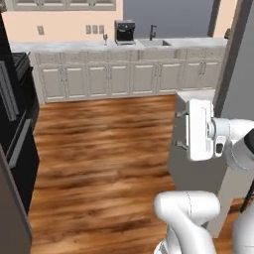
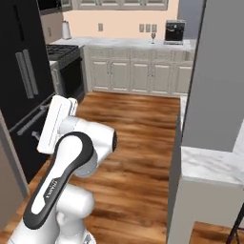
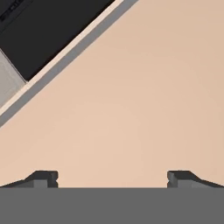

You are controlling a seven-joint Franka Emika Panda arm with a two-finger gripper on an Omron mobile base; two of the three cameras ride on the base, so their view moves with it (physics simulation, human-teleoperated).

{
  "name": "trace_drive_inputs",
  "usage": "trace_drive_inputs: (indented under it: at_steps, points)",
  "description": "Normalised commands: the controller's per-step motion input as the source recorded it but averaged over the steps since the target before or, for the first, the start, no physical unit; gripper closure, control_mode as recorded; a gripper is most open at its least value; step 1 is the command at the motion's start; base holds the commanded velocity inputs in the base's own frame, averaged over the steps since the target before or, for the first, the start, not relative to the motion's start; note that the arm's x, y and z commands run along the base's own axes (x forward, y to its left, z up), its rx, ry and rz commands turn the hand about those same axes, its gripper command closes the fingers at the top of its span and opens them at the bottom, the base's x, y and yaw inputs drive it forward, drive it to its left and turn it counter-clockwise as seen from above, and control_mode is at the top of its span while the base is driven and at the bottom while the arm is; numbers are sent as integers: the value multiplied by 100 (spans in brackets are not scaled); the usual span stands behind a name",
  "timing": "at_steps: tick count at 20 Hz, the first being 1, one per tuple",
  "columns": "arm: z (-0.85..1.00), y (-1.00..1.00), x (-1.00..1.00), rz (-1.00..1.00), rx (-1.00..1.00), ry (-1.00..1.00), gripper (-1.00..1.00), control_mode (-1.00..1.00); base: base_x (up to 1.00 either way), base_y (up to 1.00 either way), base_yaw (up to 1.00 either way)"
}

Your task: Retrieve the wine glasses from the counter and place one next to each plate.

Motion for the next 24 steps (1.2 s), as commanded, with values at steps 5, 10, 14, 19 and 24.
trace_drive_inputs:
  at_steps: [5,10,14,19,24]
  points:
    - [0,0,0,0,0,0,-100,100,100,98,-23]
    - [0,0,0,0,0,0,-100,100,100,37,-18]
    - [0,0,0,0,0,0,-100,100,98,-72,-1]
    - [0,0,0,0,0,0,-100,100,100,-40,0]
    - [0,0,0,0,0,0,-100,100,100,-7,-1]
